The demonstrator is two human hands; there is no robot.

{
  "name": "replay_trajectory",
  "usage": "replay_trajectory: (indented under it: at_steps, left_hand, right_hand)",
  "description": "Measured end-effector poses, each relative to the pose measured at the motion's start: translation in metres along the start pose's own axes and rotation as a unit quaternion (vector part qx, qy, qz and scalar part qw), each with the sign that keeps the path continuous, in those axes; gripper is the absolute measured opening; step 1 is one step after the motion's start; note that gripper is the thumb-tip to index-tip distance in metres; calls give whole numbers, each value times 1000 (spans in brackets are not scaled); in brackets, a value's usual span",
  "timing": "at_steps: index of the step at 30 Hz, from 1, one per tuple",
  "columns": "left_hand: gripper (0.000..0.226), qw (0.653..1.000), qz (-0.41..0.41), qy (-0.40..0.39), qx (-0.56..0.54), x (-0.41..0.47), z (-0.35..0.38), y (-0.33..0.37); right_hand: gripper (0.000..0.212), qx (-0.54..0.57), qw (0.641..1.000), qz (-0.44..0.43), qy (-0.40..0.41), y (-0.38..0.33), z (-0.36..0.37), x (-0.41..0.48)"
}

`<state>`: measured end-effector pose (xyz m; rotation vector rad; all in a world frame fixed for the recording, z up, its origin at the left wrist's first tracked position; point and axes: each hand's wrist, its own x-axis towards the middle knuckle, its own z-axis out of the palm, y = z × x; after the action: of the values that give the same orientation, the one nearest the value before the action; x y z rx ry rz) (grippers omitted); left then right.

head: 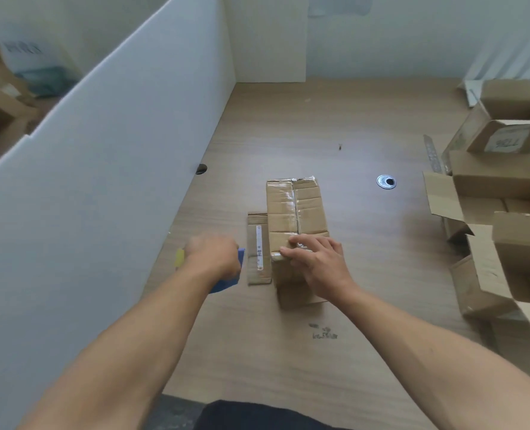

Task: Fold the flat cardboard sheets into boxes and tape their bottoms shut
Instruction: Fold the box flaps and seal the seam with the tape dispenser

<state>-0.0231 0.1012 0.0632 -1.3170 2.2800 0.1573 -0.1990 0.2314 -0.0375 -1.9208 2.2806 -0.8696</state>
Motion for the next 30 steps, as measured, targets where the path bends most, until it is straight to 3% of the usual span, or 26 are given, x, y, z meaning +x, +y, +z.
replay_trajectory:
  at_steps: [5, 13, 16, 24, 27, 30]
  left_hand:
    - [63, 991, 2, 48, -128, -7, 28, -17]
    - [80, 964, -70, 73, -247, -12, 105, -27]
    - [80, 960, -90, 76, -253, -10, 126, -33]
    - [83, 949, -81, 52, -301, -1, 145, -37]
    - [79, 963, -90, 49, -250, -5, 132, -35]
    - [64, 954, -68, 167, -239, -11, 109, -34]
  right_hand:
    - [31, -12, 1000, -1, 3, -4, 3, 1]
    - [28, -47, 998, -25, 16, -19, 3, 1]
    - [40, -82, 995, -44, 22, -22, 2, 2]
    - [39, -85, 991, -89, 54, -7, 8, -4]
    - [40, -61, 991, -92, 73, -4, 6, -4]
    - [42, -30, 993, -56, 100, 0, -2, -8]
